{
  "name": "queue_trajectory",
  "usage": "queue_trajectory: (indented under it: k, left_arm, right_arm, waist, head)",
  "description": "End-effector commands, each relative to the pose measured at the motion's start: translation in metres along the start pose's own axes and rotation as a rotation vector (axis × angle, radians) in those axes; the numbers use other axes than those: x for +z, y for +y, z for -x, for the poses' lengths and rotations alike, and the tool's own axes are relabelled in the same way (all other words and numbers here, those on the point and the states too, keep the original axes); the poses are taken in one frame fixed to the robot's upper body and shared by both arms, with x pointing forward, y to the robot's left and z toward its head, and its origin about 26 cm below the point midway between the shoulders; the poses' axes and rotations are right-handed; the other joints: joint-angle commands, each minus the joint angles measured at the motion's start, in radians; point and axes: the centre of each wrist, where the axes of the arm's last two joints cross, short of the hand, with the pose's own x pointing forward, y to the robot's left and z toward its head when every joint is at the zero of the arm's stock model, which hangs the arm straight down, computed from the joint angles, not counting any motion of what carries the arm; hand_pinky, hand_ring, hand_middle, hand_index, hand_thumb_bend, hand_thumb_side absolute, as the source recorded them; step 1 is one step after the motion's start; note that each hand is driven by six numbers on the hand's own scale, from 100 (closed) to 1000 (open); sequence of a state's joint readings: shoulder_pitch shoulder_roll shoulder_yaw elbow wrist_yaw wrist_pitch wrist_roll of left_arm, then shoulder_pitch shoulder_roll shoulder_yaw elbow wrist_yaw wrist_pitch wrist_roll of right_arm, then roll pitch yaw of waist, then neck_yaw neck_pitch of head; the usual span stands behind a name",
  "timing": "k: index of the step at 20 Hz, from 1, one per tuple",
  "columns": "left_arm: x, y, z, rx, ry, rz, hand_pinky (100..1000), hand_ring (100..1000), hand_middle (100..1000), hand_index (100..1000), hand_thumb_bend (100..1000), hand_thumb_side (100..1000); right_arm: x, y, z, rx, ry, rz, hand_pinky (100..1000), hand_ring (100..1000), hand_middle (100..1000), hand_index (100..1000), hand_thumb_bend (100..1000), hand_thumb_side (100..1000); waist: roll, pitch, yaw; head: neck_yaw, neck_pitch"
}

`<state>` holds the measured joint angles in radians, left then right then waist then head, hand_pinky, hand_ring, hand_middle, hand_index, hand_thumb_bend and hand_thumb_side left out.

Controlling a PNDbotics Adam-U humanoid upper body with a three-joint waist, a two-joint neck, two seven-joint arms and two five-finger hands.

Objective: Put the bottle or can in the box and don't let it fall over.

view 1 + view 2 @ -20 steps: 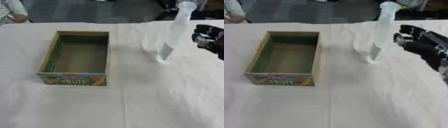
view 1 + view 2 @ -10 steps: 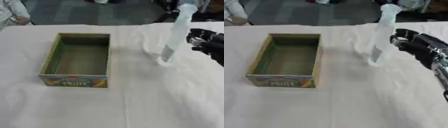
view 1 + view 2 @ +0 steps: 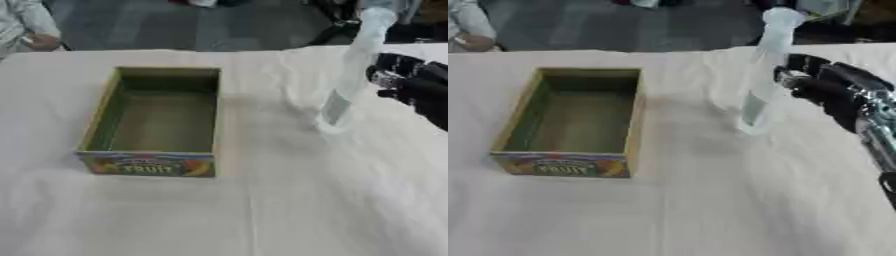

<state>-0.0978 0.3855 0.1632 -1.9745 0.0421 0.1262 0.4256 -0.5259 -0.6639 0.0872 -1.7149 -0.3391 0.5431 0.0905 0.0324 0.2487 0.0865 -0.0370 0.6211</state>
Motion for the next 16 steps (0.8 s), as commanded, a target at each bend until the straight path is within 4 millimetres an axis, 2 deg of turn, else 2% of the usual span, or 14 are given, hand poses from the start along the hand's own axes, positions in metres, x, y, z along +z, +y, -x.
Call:
queue_trajectory:
  k: [1, 16]
  left_arm:
    - [-0.002, 0.001, -0.005, 0.000, -0.022, 0.005, 1000, 719, 638, 826, 100, 574]
    - [-0.002, 0.000, -0.005, 0.009, -0.022, 0.008, 1000, 737, 637, 825, 100, 575]
  right_arm:
    - [0.000, -0.005, -0.011, 0.017, -0.025, 0.010, 976, 1000, 1000, 1000, 100, 387]
    - [-0.010, -0.006, -0.019, -0.022, -0.030, 0.000, 972, 1000, 1000, 1000, 100, 387]
  waist:
    - [0.000, -0.009, -0.002]
    - [0.003, 0.005, 0.009]
  head:
    - [-0.001, -0.016]
    - [-0.005, -0.037]
